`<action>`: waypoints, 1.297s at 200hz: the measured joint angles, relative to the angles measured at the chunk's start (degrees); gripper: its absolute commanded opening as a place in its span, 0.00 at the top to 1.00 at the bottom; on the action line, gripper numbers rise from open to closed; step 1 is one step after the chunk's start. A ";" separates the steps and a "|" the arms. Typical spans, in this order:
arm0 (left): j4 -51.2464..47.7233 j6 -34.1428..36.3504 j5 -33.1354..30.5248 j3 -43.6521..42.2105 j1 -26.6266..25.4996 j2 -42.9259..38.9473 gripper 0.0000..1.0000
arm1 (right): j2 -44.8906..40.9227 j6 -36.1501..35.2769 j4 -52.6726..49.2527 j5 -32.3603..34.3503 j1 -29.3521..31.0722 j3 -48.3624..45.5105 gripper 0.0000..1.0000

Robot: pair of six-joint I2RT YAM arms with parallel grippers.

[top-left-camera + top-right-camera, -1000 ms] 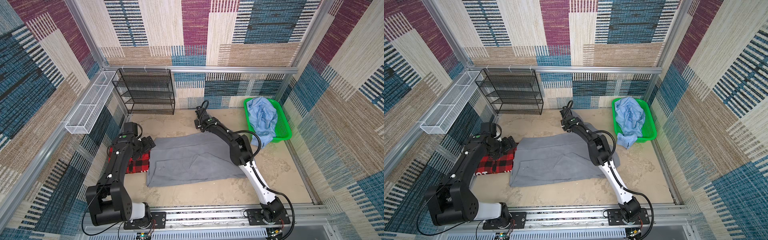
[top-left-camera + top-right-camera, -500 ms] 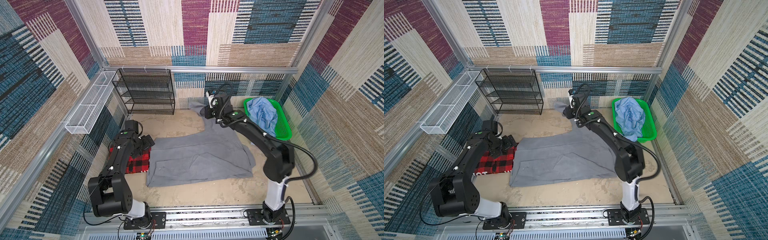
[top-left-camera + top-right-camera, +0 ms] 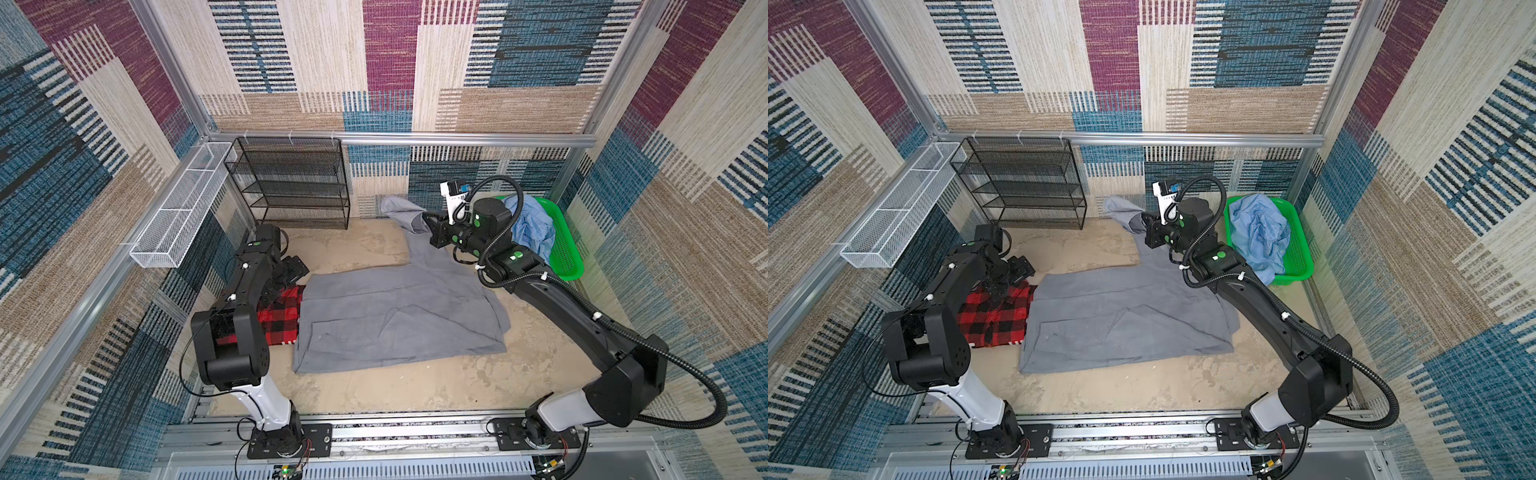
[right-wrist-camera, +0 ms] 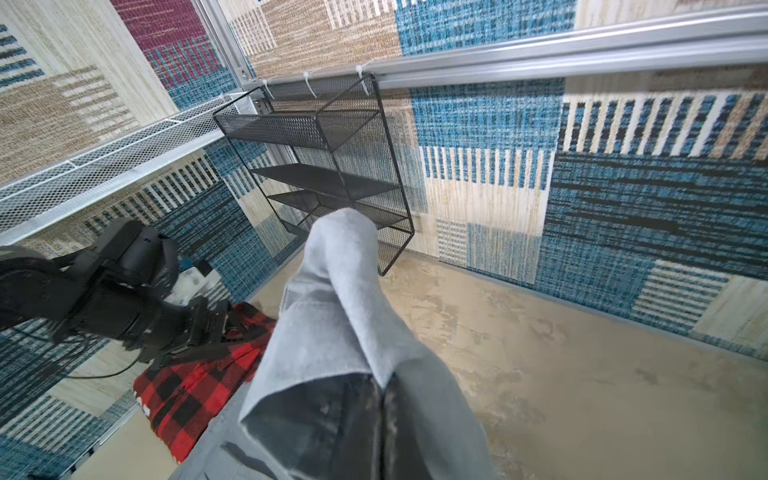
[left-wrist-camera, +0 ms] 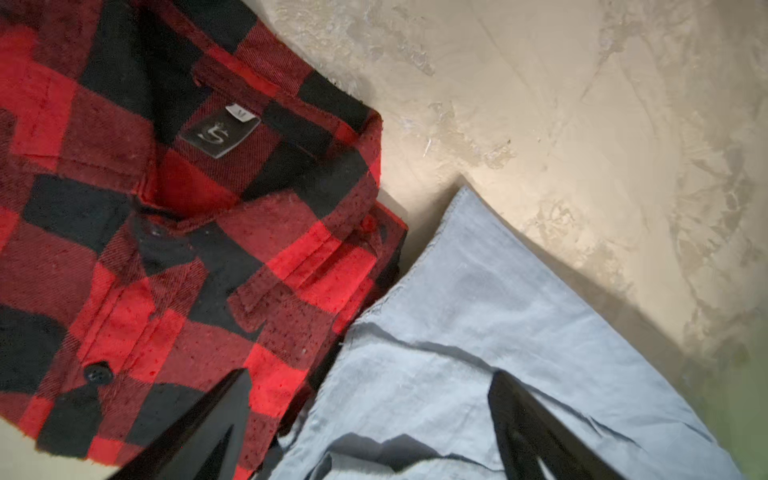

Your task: Fold and stack the long sleeve shirts

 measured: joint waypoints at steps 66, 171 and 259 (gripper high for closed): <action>-1.70 -2.71 -2.27 7.15 -3.34 9.38 0.09 | -8.57 2.67 4.44 -4.57 0.00 -10.93 1.00; -0.57 -2.23 -4.37 7.82 -6.03 14.08 0.08 | -24.28 4.98 8.39 -8.59 0.00 -27.17 1.00; 4.35 -2.05 -2.93 4.13 -6.05 7.56 0.01 | -36.92 5.64 8.17 -12.85 0.00 -37.77 1.00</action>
